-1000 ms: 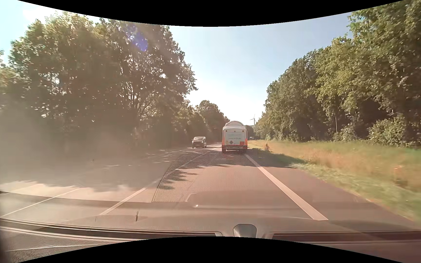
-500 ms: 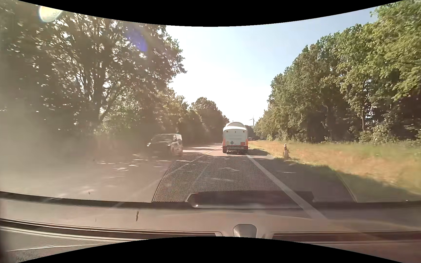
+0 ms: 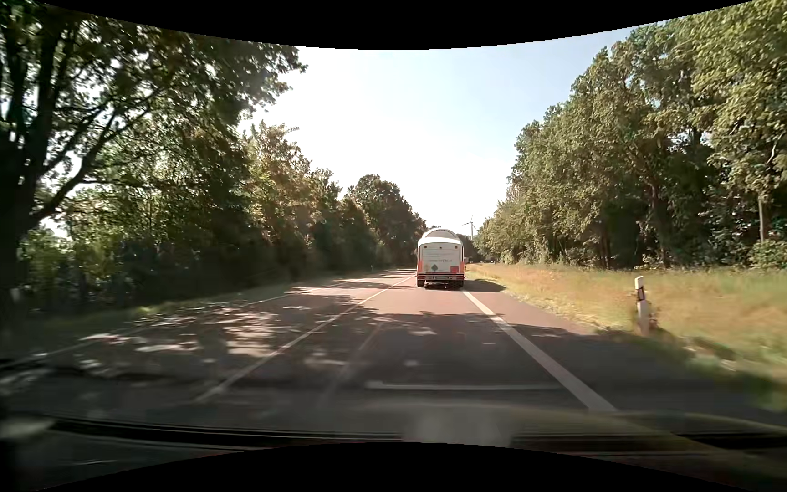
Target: Follow the waypoints while adhering to traffic rules and regulations
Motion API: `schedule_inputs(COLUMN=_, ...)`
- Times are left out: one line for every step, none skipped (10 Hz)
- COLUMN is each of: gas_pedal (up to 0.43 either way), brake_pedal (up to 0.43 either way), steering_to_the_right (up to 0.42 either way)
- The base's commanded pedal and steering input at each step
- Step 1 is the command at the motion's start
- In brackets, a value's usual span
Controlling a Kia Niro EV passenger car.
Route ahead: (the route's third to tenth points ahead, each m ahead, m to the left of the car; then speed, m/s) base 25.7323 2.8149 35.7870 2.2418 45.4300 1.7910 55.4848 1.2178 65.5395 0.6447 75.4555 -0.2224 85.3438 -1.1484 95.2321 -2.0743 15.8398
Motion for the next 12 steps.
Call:
schedule_inputs(gas_pedal=0.098, brake_pedal=0.006, steering_to_the_right=0.008)
schedule_inputs(gas_pedal=0.098, brake_pedal=0.006, steering_to_the_right=0.009)
schedule_inputs(gas_pedal=0.11, brake_pedal=0.006, steering_to_the_right=0.008)
schedule_inputs(gas_pedal=0.11, brake_pedal=0.006, steering_to_the_right=0.008)
schedule_inputs(gas_pedal=0.11, brake_pedal=0.006, steering_to_the_right=0.008)
schedule_inputs(gas_pedal=0.11, brake_pedal=0.006, steering_to_the_right=0.008)
schedule_inputs(gas_pedal=0.11, brake_pedal=0.006, steering_to_the_right=0.008)
schedule_inputs(gas_pedal=0.11, brake_pedal=0.006, steering_to_the_right=0.008)
schedule_inputs(gas_pedal=0.11, brake_pedal=0.006, steering_to_the_right=0.008)
schedule_inputs(gas_pedal=0.11, brake_pedal=0.006, steering_to_the_right=0.008)
schedule_inputs(gas_pedal=0.11, brake_pedal=0.006, steering_to_the_right=0.008)
schedule_inputs(gas_pedal=0.11, brake_pedal=0.006, steering_to_the_right=0.009)
